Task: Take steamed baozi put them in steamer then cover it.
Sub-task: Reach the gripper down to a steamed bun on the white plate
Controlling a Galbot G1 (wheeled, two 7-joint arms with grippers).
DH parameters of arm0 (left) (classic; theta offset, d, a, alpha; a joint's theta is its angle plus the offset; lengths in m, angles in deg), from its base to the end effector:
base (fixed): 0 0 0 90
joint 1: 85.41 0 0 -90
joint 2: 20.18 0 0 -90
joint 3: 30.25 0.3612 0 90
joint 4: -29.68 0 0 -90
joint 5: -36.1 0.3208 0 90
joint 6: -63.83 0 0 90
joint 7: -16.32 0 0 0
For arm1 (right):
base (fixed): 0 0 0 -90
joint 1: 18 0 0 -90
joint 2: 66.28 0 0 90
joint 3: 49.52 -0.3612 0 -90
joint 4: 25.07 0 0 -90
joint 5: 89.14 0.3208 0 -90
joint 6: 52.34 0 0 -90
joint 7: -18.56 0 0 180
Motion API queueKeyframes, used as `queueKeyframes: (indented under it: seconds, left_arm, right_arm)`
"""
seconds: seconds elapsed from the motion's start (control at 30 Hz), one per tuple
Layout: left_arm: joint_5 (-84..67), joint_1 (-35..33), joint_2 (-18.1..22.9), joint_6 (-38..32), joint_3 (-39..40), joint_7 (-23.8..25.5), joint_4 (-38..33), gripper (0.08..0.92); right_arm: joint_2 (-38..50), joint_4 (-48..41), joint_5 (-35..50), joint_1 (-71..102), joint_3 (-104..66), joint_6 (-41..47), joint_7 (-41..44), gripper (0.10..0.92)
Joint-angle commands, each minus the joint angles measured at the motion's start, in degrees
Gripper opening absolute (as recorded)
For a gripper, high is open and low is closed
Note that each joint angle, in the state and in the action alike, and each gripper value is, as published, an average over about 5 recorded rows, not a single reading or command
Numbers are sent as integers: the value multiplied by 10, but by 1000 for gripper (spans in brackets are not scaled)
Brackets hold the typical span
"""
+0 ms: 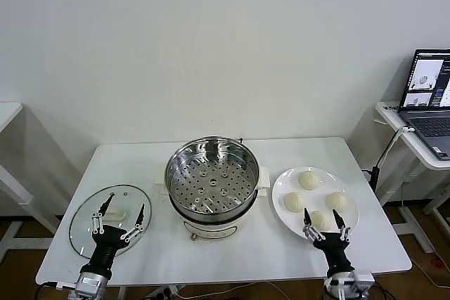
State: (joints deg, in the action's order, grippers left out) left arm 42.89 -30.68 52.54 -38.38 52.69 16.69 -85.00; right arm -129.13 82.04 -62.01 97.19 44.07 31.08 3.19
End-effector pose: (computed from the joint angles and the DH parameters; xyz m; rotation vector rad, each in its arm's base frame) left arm 0.1170 0.1017 -0.3355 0.1647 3.0197 0.6634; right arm 0.1721 -0.1047 -0.3530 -0.1321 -3.0441 -0.0744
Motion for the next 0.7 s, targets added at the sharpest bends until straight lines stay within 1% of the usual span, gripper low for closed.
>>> queueKeyframes:
  seconds: [0.03,0.1,0.23,0.33,0.43,0.53,0.63,0.7]
  left_arm:
    - [2,-1,2,-1,-2,-2,-5,823]
    - [2,-1,3,-1,-2,-2,-6,823]
    - [2,-1,3,-3,-2,-2,-6,823]
    - [1,0,3,-4,-1,-2,-7,823]
    - [1,2,4,-6,0,-2,-7,823]
    - [1,3,4,-6,1,-1,-7,823]
    - [1,4,3,-6,1,-1,-8,823]
    - [1,4,3,-6,1,-1,-8,823]
  right_arm:
    - [70,-82,72,-188,18,64,-29,823]
    - [87,-116,94,-243,41,73,-31,823]
    - [120,-224,139,-373,102,88,-8,823]
    - [136,-310,163,-460,145,104,39,823]
    - [149,-385,169,-529,200,115,106,823]
    - [166,-444,157,-580,260,122,213,823]
    - [187,-495,115,-627,318,114,362,823]
    - [196,-529,64,-665,354,101,474,823]
